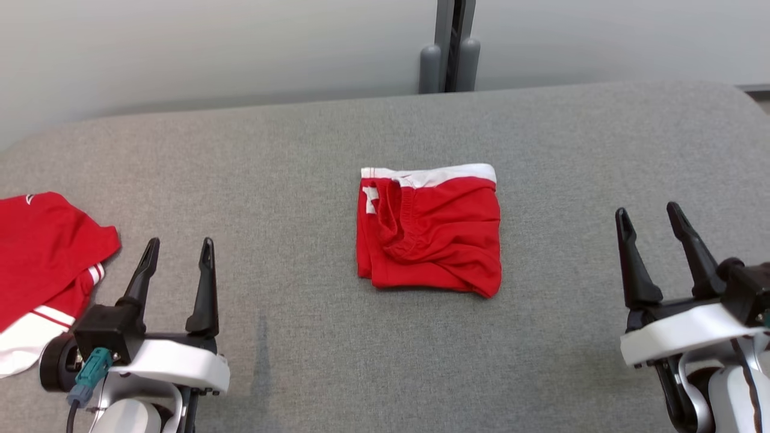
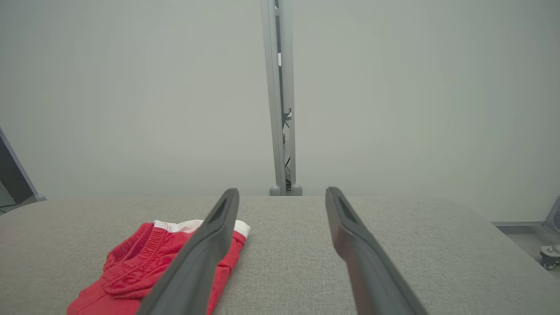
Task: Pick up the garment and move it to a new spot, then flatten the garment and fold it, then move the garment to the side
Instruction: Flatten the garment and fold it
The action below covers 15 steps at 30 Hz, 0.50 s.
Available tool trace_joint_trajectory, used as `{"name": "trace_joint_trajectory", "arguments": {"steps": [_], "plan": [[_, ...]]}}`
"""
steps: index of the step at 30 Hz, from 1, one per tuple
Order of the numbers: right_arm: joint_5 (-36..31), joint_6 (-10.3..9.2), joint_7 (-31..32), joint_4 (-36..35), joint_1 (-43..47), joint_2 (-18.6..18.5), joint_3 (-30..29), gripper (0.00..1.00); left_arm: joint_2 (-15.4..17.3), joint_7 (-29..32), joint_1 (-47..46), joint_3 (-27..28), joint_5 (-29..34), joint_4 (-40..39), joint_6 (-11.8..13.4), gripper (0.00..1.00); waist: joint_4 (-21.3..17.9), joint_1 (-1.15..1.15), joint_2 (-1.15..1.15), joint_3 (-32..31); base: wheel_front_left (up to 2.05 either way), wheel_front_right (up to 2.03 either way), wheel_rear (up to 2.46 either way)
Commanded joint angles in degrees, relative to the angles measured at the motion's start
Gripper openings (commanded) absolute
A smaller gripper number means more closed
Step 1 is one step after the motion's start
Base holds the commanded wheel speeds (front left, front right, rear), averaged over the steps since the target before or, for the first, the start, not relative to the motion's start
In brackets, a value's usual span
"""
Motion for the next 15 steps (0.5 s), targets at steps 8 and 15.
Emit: {"name": "trace_joint_trajectory", "arguments": {"steps": [8,15], "plan": [[-0.4,0.01,2.5,-2.0,4.9,-0.3,-1.2,1.0,1.4,2.0,4.7,0.0,-0.1,-2.0,1.5,1.0,-0.2,0.0,0.0,-4.7,0.0,0.0,0.0],[-0.7,0.01,4.6,-3.7,8.3,-0.2,-2.0,1.0,2.4,3.6,8.0,-0.4,0.0,-3.7,2.6,1.0,0.1,0.0,0.0,-7.1,0.0,0.0,0.0]]}}
